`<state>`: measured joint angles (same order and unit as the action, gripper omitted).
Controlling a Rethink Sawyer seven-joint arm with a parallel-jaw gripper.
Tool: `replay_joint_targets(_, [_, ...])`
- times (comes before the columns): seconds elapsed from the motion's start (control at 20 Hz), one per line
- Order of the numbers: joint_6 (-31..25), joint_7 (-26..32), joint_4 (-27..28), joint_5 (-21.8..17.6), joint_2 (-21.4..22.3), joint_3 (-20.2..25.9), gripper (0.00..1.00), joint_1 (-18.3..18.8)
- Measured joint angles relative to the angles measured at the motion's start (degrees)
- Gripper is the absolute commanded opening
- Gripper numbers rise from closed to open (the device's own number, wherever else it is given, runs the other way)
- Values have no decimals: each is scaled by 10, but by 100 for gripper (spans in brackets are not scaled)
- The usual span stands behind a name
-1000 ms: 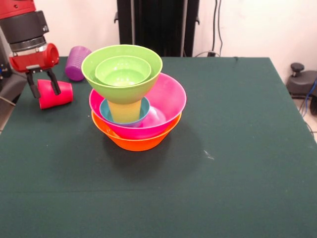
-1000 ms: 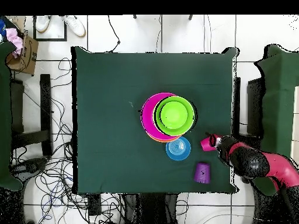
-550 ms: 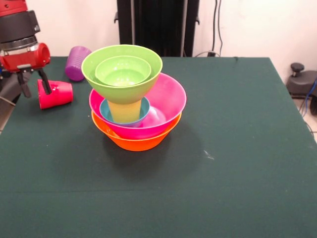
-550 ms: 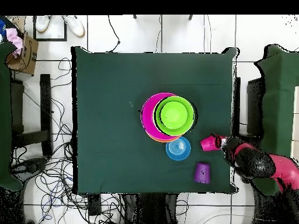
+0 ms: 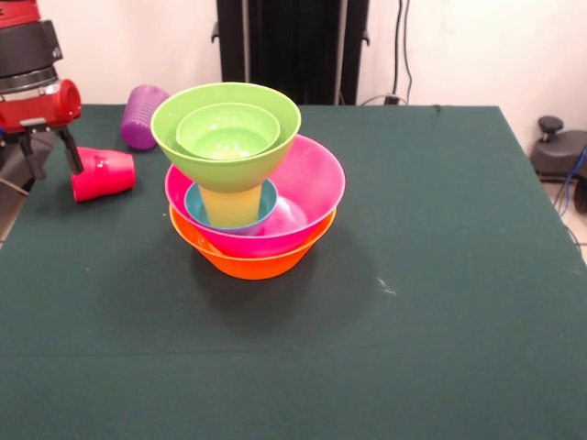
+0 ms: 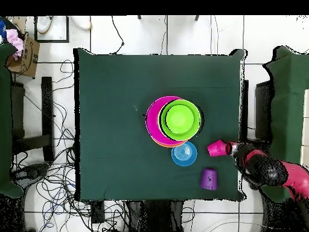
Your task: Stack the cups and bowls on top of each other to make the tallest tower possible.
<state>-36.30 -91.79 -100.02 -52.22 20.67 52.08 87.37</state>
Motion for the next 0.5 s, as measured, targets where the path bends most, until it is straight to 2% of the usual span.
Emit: replay_joint_targets(0.5, [-6, 0, 0, 0, 1, -36, 100, -5])
